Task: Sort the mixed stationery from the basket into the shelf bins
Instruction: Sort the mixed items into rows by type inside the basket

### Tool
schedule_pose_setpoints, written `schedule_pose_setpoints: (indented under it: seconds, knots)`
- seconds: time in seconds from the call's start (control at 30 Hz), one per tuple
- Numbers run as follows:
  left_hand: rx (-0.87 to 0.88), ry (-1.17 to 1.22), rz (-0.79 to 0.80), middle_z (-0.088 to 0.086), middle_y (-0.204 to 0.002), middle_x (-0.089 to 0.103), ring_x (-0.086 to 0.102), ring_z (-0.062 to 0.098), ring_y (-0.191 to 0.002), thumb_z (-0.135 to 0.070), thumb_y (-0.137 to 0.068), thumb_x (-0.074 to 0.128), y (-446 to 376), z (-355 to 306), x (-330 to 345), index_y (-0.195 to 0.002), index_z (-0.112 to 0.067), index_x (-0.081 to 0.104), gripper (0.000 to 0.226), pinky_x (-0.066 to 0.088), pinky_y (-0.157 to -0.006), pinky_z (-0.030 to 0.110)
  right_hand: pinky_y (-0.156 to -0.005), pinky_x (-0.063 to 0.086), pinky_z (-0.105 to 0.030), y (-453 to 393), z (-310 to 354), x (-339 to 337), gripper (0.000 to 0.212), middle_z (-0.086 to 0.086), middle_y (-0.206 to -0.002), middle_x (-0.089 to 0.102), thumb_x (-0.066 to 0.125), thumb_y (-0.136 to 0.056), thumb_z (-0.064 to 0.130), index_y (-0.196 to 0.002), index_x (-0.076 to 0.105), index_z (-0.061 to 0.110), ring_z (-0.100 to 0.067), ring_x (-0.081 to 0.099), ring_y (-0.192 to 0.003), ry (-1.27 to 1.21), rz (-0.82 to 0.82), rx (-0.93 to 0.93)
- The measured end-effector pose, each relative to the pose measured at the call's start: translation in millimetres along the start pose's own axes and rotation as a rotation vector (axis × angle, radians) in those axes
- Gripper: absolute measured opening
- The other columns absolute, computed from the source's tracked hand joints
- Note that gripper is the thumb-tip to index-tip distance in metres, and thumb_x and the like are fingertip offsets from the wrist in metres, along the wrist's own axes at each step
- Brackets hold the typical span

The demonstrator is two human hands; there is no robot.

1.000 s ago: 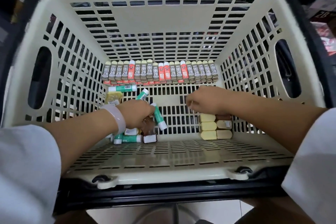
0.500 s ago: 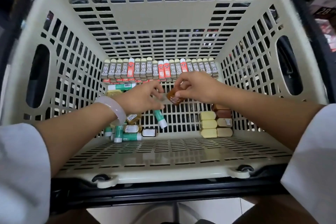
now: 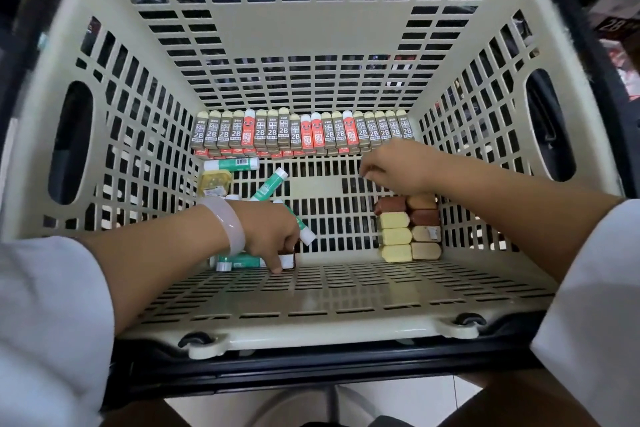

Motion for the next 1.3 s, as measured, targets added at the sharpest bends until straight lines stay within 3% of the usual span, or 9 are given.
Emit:
schedule_pose_setpoints:
  seconds: [0.23, 0.4, 0.6, 0.73, 0.83, 0.93, 1.07, 1.17, 1.3]
  knots:
    - [0.017, 0.072, -0.116, 0.007, -0.080, 0.059, 0.050, 0.020, -0.071, -0.018, -0.084, 0.060, 2.8, -0.1, -8.0, -0.097, -0.005, 0.061, 0.019, 0.041, -0.064, 0.030, -0.054, 0.032, 0.000, 1.2, 19.6, 3.0, 0.026, 0.015, -0.074, 0.054, 0.045, -0.095, 0.016, -0.114, 0.063, 0.013, 0.011, 0.045, -0.056, -0.271, 0.005, -0.071]
    - [0.009, 0.499, -0.384, -0.005, -0.086, 0.062, 0.056, 0.009, -0.070, -0.017, -0.084, 0.062, 3.4, -0.3, -27.1, -0.099, -0.015, 0.056, 0.017, 0.046, -0.065, 0.022, -0.093, 0.049, -0.032, 2.1, 33.2, 10.4, 0.032, 0.003, -0.103, 0.064, 0.061, -0.087, 0.021, -0.119, 0.055, 0.020, -0.012, 0.062, -0.098, -0.630, 0.134, -0.066]
    - [-0.037, 1.087, -0.600, 0.001, -0.084, 0.068, 0.065, 0.011, -0.070, -0.014, -0.082, 0.068, 5.3, 0.2, -30.2, -0.088, -0.021, 0.044, 0.026, 0.049, -0.054, 0.014, -0.087, 0.048, -0.032, 1.1, 34.7, 6.7, 0.043, -0.008, -0.100, 0.064, 0.068, -0.082, 0.017, -0.120, 0.049, 0.021, -0.014, 0.061, -0.085, -0.767, 0.044, -0.034]
    - [0.024, 1.429, -0.628, 0.007, -0.087, 0.064, 0.068, 0.014, -0.078, -0.001, -0.084, 0.061, 6.1, 4.0, -33.0, -0.088, -0.013, 0.048, 0.019, 0.056, -0.069, 0.018, -0.068, 0.050, -0.025, 0.3, 34.1, 9.9, 0.039, -0.006, -0.090, 0.062, 0.066, -0.083, 0.009, -0.115, 0.047, 0.020, -0.012, 0.061, -0.072, -1.029, 0.030, 0.013]
    - [-0.093, 0.936, -0.632, 0.000, -0.090, 0.062, 0.065, 0.011, -0.077, -0.013, -0.084, 0.065, 8.1, 16.0, -33.6, -0.087, -0.015, 0.051, 0.014, 0.050, -0.064, 0.014, -0.072, 0.052, -0.032, -3.9, 22.8, 4.4, 0.027, -0.001, -0.086, 0.066, 0.066, -0.083, 0.013, -0.103, 0.049, 0.021, -0.018, 0.065, -0.077, -1.036, -0.156, 0.124]
    - [-0.111, 0.243, -0.373, -0.007, -0.082, 0.060, 0.057, 0.013, -0.078, -0.020, -0.085, 0.064, 11.6, 21.3, -28.3, -0.091, -0.017, 0.060, 0.007, 0.037, -0.055, 0.010, -0.070, 0.050, -0.024, -5.2, 4.9, -2.9, 0.023, -0.001, -0.095, 0.065, 0.066, -0.084, 0.019, -0.105, 0.057, 0.022, -0.012, 0.059, -0.076, -0.575, -0.300, 0.166]
    - [-0.113, 0.017, 0.007, -0.002, -0.100, 0.063, 0.058, 0.016, -0.089, -0.019, -0.086, 0.062, 12.8, 17.0, -18.2, -0.110, -0.018, 0.062, 0.025, 0.042, -0.073, 0.023, -0.091, 0.046, -0.032, 0.0, -3.1, 5.4, 0.036, -0.006, -0.121, 0.057, 0.057, -0.089, 0.020, -0.125, 0.055, 0.018, -0.022, 0.055, -0.106, 0.058, -0.010, 0.086]
    - [-0.069, -0.096, 0.120, 0.005, -0.099, 0.062, 0.056, 0.021, -0.087, -0.021, -0.085, 0.063, 12.3, 12.5, -16.7, -0.100, -0.016, 0.060, 0.016, 0.043, -0.075, 0.027, -0.096, 0.045, -0.038, 1.1, 0.0, 6.2, 0.034, -0.006, -0.122, 0.059, 0.051, -0.093, 0.025, -0.126, 0.057, 0.015, -0.024, 0.055, -0.111, 0.153, 0.138, 0.040]
    - [-0.082, -0.214, 0.171, 0.002, -0.119, 0.060, 0.057, 0.021, -0.105, -0.021, -0.086, 0.063, 13.0, 6.0, -15.9, -0.125, -0.015, 0.055, 0.041, 0.042, -0.078, 0.027, -0.095, 0.044, -0.040, 0.1, -4.9, 0.0, 0.034, -0.005, -0.113, 0.063, 0.037, -0.098, 0.030, -0.113, 0.063, 0.012, -0.024, 0.055, -0.106, 0.206, 0.178, 0.043]
Point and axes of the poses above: each hand's wrist, its own y-axis away from the middle knuckle, its own x-axis out of the palm, z = x × y, the point moved 1 cm from there along -y, towards the middle knuckle
